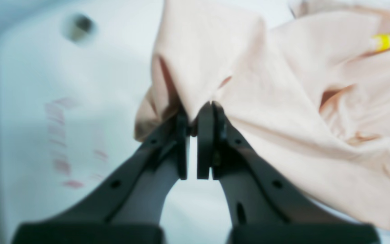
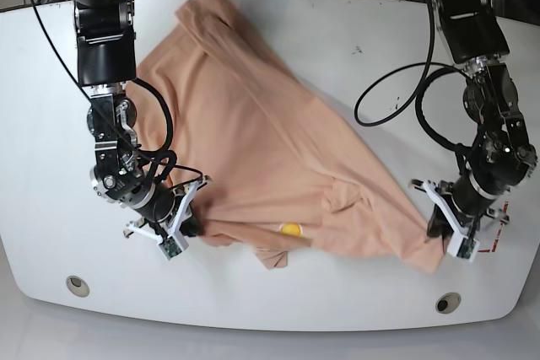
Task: Fold the T-shirt properly
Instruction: 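Grasp the shirt hem corner with the left gripper, then pull the shirt between both grippers, stretching it lengthwise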
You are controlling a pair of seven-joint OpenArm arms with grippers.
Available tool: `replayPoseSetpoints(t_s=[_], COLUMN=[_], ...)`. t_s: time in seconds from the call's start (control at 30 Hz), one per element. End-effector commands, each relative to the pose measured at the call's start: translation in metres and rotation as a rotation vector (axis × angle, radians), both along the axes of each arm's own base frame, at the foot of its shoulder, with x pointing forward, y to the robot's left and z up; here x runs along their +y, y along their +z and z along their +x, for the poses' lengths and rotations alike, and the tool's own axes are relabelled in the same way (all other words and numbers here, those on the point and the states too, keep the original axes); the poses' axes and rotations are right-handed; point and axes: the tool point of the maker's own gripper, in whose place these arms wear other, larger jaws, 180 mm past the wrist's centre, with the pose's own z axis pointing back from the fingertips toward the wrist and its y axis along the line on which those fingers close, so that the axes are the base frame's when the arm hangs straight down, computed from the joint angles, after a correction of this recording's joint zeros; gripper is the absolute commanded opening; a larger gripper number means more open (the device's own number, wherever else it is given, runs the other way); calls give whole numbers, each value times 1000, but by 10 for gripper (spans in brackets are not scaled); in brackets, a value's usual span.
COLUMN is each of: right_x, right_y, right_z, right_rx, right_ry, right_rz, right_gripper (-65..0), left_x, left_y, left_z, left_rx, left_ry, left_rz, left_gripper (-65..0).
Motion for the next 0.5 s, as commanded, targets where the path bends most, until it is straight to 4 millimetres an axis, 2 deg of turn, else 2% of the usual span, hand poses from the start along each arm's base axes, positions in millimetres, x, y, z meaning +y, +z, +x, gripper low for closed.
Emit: replayPoseSetpoints(t_s=[0.0,0.17,0.23,0.47], right_x=[-12,-17,-22,-39], right_y=[50,92,108,176], right_z=[20,37,44,63], right_rx=[-129,-220,-249,-378], right_ry=[-4,-7,-12,-27], right_rz=[-6,-21,-28,-60], right_gripper=[-650,-650,-650,-650], left_x=[2,9,9,22], left_y=[59,110,124,193], left_z=[10,17,20,24], left_rx=[-156,-263,-291,-419], left_ry=[1,25,27,72], left_rz=[20,33,35,34], left_gripper=[-650,-650,-650,-650])
